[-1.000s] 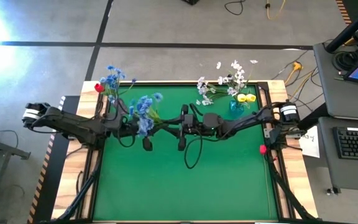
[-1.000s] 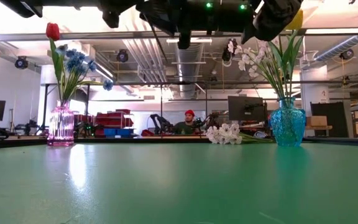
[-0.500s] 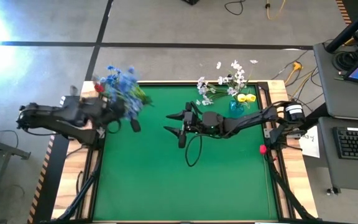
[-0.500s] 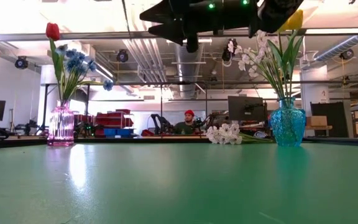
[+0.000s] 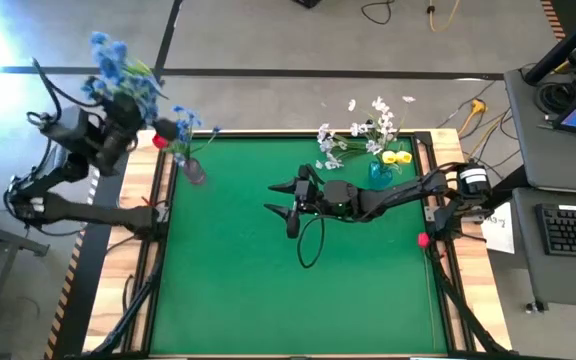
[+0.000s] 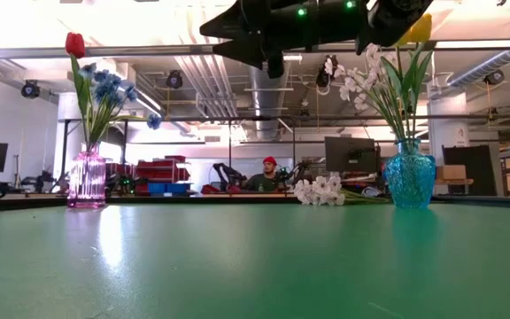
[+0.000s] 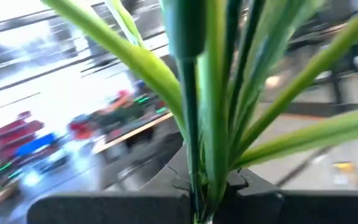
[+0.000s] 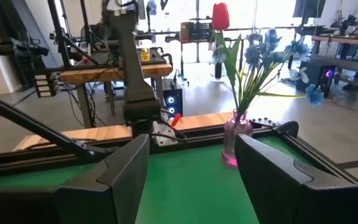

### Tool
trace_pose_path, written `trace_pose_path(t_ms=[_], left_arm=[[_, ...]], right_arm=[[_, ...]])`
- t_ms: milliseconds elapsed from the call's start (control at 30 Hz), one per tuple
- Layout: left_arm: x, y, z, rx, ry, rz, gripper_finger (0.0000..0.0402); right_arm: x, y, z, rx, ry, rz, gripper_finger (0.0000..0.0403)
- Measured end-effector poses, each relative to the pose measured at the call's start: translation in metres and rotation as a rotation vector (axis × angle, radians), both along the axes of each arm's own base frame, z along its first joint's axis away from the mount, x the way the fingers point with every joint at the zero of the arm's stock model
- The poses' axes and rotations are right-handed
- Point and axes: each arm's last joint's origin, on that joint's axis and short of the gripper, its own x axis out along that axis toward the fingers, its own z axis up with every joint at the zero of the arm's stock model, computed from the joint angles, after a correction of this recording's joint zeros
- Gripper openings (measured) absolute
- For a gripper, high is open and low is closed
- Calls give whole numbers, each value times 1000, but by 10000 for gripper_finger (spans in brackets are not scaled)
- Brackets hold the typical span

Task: Sort flowers into vase by color
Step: Put the blue flowers into the purple vase

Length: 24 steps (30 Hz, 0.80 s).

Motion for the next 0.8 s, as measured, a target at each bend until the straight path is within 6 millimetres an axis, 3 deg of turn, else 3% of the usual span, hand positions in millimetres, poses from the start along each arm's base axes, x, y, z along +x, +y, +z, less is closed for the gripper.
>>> trace_pose_path(t_ms=[167, 467, 800], left_arm=[[-11, 26, -26, -55, 19, 177, 1], [-32, 79, -81, -257, -94, 159, 1], [-44, 68, -97, -423, -114, 175, 0]], right_arm=[[0, 0, 0, 0, 1, 0, 229], [0, 0, -4, 12, 35, 2, 229], [0, -1, -6, 16, 55, -3, 228]])
